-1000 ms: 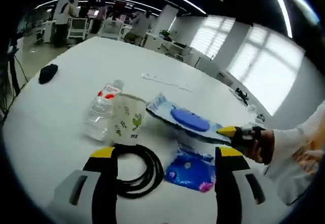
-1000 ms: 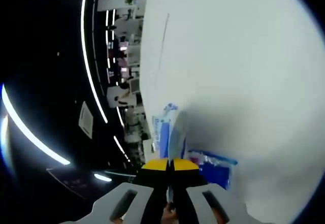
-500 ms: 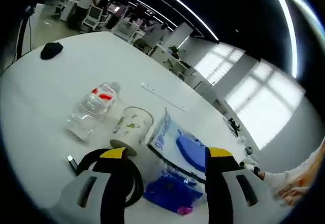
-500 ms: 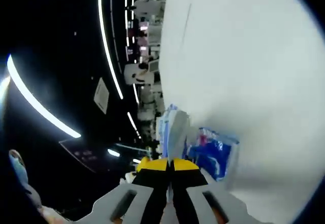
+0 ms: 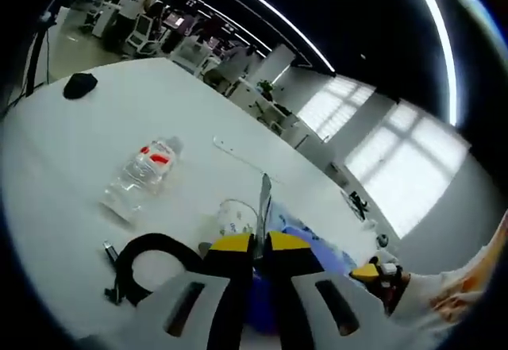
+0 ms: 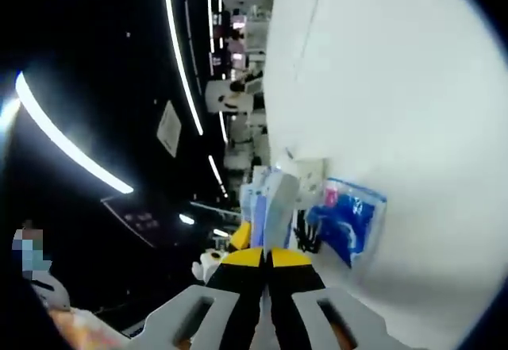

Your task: Arrange the tabletop items into an orderly group along one side of the table until the central work area is clear of visible clutter.

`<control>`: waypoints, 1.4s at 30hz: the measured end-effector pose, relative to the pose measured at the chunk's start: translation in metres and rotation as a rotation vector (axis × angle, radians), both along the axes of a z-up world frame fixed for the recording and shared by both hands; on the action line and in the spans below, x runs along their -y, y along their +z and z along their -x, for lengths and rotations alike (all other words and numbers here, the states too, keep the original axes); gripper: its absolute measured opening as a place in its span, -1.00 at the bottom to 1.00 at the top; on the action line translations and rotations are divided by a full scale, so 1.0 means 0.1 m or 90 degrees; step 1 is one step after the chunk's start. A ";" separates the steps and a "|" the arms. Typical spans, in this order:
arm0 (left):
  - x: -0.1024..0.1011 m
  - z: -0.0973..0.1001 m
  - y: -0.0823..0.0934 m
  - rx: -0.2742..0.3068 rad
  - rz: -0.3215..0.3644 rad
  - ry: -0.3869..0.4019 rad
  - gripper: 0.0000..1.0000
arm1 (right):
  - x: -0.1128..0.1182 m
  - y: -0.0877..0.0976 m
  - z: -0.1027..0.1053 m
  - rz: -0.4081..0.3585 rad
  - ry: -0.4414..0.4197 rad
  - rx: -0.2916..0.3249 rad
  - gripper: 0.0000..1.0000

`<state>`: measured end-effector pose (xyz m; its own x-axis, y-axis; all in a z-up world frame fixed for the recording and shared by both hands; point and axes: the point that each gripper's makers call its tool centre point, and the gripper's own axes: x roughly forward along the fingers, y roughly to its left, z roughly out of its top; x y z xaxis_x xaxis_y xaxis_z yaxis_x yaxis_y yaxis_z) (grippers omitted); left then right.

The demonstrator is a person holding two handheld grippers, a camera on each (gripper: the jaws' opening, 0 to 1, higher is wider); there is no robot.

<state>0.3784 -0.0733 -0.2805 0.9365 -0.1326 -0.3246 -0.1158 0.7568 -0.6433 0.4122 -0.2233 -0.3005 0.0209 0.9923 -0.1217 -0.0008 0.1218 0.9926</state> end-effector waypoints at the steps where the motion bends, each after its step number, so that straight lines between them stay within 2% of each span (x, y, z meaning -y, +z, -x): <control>1: 0.03 0.00 0.00 0.001 -0.002 -0.007 -0.99 | 0.02 0.00 0.00 0.009 0.004 0.014 -1.00; 4: 0.10 0.00 0.01 0.008 0.010 -0.012 -1.00 | 0.09 0.00 -0.05 0.038 -0.004 0.049 -1.00; 8: 0.20 -0.02 0.03 0.021 0.043 -0.019 -1.00 | 0.20 0.10 -0.21 0.040 -0.055 0.071 -1.00; 11: 0.32 -0.03 0.05 0.026 0.049 -0.035 -1.00 | 0.27 0.17 -0.30 0.067 -0.075 0.130 -1.00; 17: 0.57 -0.08 0.20 0.047 0.056 -0.065 -1.00 | 0.41 0.40 -0.63 0.084 -0.142 0.209 -1.00; 21: 0.71 -0.10 0.23 0.047 0.049 -0.081 -1.00 | 0.49 0.51 -0.77 0.101 -0.168 0.264 -1.00; 25: 0.78 -0.11 0.25 0.042 0.056 -0.074 -1.00 | 0.53 0.51 -0.88 0.113 -0.186 0.301 -1.00; 32: 0.70 -0.25 0.22 0.028 0.023 -0.086 -1.00 | 0.48 0.48 -0.98 0.140 -0.169 0.346 -1.00; 34: 0.65 -0.34 0.23 0.024 -0.005 -0.093 -1.00 | 0.44 0.47 -1.07 0.144 -0.168 0.353 -1.00; 37: 0.52 -0.53 0.23 0.014 -0.019 -0.095 -1.00 | 0.35 0.48 -1.20 0.162 -0.163 0.367 -1.00; 39: 0.45 -0.64 0.28 0.014 -0.044 -0.103 -1.00 | 0.27 0.54 -1.33 0.164 -0.163 0.379 -1.00; 42: 0.28 -0.84 0.37 0.022 -0.073 -0.104 -0.99 | 0.14 0.60 -1.50 0.181 -0.154 0.426 -1.00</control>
<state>0.4623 -0.1016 -0.2440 0.9167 -0.2468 -0.3142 0.0348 0.8327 -0.5527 0.5623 -0.2377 -0.2406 0.3931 0.8831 -0.2563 -0.5309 0.4456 0.7208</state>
